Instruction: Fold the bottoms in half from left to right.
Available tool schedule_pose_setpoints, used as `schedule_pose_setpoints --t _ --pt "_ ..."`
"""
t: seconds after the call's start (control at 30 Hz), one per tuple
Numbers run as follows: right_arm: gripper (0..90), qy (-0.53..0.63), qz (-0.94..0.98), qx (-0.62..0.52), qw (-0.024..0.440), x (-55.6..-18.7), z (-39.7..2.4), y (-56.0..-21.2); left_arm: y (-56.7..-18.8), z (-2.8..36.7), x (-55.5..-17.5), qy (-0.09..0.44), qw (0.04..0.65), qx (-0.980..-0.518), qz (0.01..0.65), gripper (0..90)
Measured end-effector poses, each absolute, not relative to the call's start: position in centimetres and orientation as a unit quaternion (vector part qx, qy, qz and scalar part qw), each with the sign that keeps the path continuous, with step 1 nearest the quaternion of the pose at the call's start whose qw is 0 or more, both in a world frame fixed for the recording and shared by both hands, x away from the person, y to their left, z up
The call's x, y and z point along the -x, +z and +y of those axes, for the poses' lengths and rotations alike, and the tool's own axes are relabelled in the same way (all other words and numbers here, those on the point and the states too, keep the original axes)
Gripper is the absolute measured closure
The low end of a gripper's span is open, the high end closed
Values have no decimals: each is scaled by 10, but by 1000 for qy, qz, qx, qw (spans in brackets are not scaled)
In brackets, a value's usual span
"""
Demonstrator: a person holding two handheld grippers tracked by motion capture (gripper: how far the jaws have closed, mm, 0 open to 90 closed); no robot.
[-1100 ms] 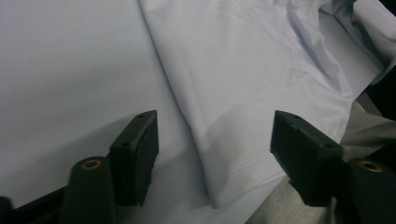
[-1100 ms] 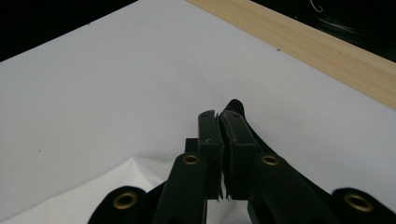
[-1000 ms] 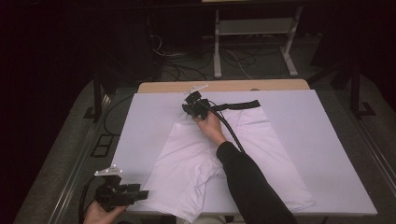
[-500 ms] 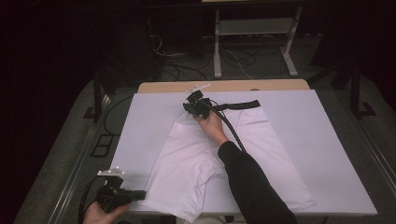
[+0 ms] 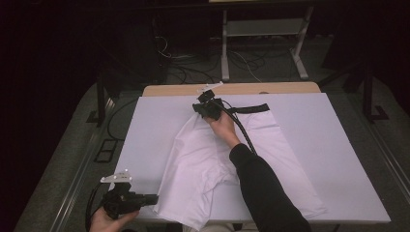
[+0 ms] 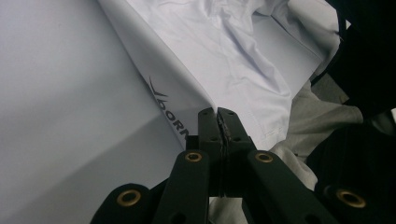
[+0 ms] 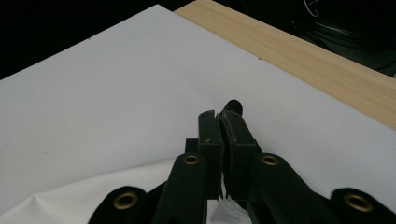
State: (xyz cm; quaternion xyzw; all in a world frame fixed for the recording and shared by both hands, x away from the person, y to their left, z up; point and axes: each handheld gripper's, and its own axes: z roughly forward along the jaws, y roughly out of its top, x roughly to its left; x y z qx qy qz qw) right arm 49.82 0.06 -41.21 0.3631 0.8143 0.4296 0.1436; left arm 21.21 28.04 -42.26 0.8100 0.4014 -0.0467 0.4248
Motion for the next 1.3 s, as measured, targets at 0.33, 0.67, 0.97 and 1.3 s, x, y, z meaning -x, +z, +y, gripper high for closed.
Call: schedule_pose_setpoints --t 0.33,0.67,0.97,1.3 --pt "860 434 809 -368 144 -501 -14 -404 -415 268 -211 -58 442 -812 376 875" --pt "860 431 808 -374 145 -504 -27 -397 -400 243 -207 -69 454 -826 326 878" --pt "860 427 805 -386 147 -508 -44 -391 -391 216 -211 -83 456 -837 290 877" --pt "860 423 804 -392 145 -512 -62 -386 -386 192 -216 -100 465 -841 259 877"
